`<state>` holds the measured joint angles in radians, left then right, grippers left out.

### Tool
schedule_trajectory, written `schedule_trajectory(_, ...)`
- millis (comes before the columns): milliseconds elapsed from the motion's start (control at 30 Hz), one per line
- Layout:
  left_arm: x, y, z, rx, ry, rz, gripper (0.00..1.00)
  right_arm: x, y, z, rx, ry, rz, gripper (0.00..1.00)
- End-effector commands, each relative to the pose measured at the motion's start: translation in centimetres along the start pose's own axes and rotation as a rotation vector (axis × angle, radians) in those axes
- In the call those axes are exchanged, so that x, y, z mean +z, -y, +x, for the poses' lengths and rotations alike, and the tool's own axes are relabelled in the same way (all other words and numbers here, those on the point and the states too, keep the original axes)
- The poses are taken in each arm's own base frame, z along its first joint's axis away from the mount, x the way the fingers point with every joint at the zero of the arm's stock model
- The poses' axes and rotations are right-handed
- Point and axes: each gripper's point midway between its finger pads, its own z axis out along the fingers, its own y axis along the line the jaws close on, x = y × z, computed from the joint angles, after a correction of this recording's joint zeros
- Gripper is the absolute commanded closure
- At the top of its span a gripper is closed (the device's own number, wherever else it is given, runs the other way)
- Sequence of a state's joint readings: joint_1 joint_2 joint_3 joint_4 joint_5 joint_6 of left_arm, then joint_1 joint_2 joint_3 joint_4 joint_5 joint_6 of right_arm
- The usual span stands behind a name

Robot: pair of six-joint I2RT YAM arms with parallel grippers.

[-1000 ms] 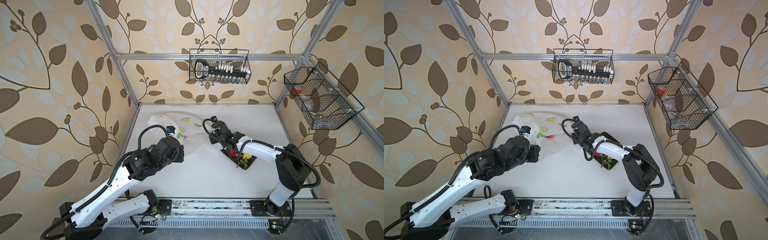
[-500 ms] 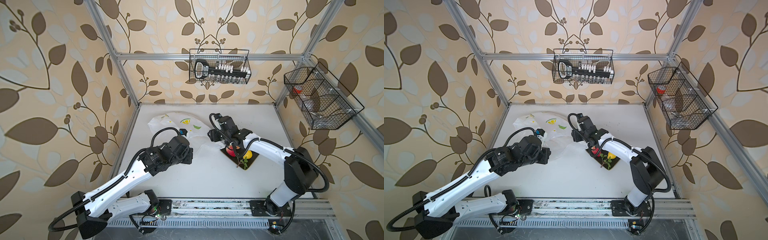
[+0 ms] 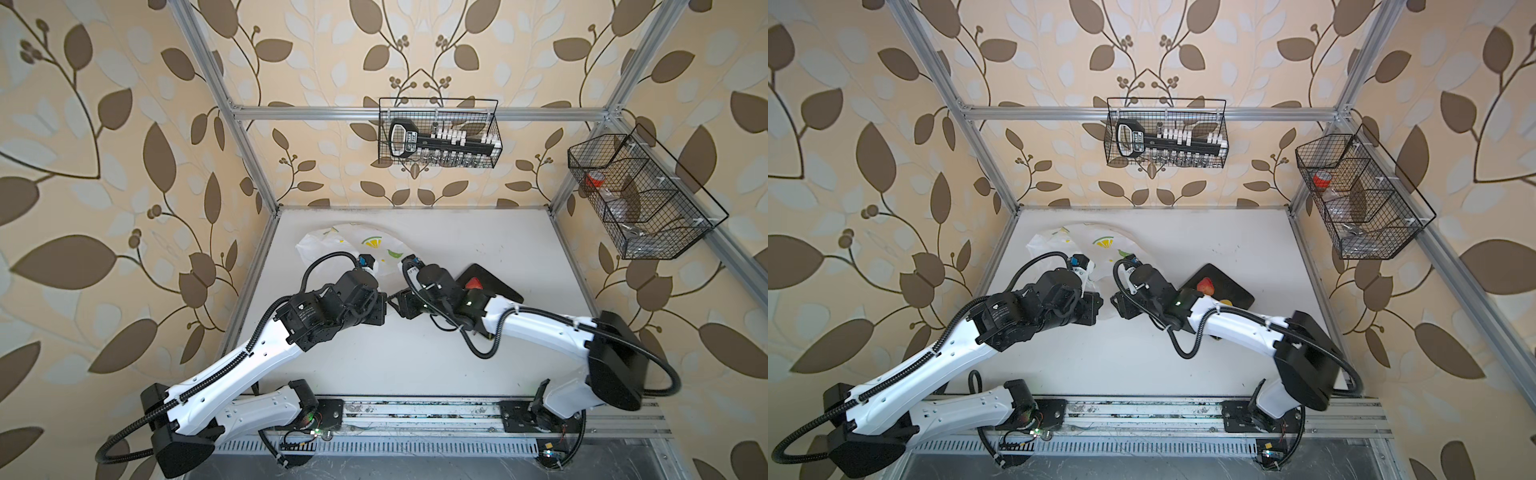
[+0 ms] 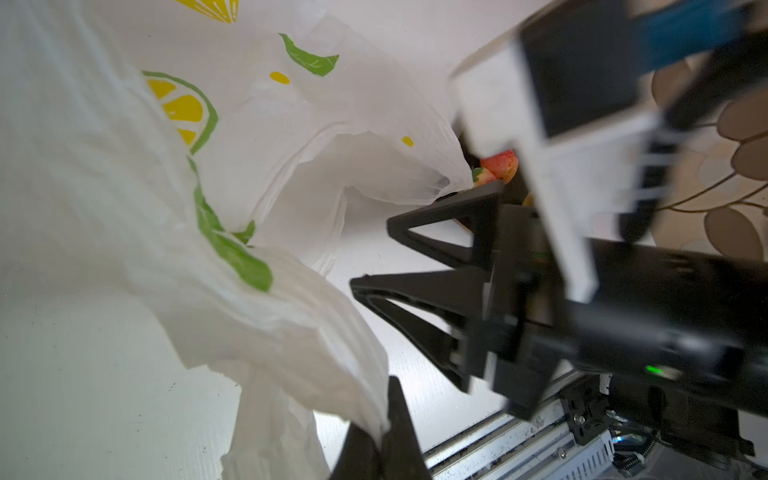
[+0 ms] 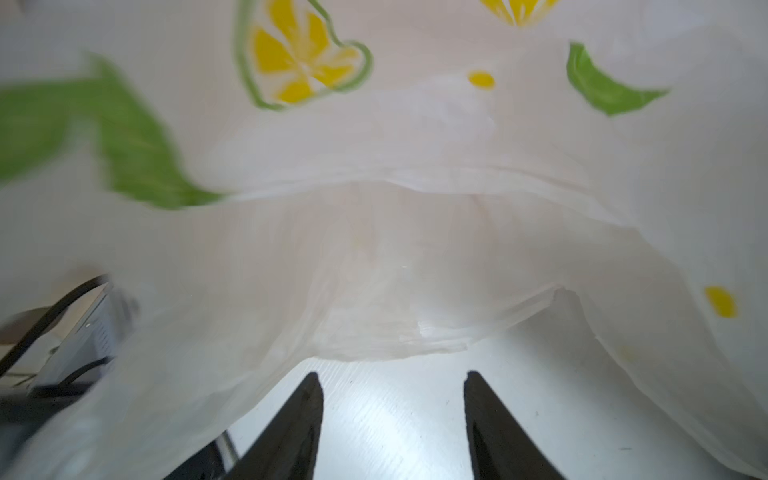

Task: Take the fake fruits out of the plastic bag
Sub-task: 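Move the right gripper back into the bag opening while the left holds the handle, then grasp the red-yellow apple inside the bag with the right gripper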

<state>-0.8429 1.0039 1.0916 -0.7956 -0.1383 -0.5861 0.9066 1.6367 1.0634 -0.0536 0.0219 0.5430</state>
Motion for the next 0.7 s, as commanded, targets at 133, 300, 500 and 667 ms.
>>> schedule_trajectory(133, -1.7, -0.2, -1.8, -0.011, 0.071, -0.011, 1.0, 7.6, 1.2, -5.0, 0.502, 0.159, 0.011, 0.39)
schedule_trajectory(300, -2.0, -0.4, -1.7, 0.007, 0.051, -0.031, 1.0, 11.3, 2.7, -6.6, 0.666, 0.216, 0.054, 0.33)
schedule_trajectory(500, -2.4, 0.6, -1.4, 0.05, 0.016, 0.017, 1.0, 14.7, 4.4, -6.5, 0.791, 0.239, 0.126, 0.3)
schedule_trajectory(667, -2.9, 1.4, -1.4, 0.084, -0.002, 0.058, 1.0, 16.3, 5.6, -6.0, 0.845, 0.254, 0.182, 0.28)
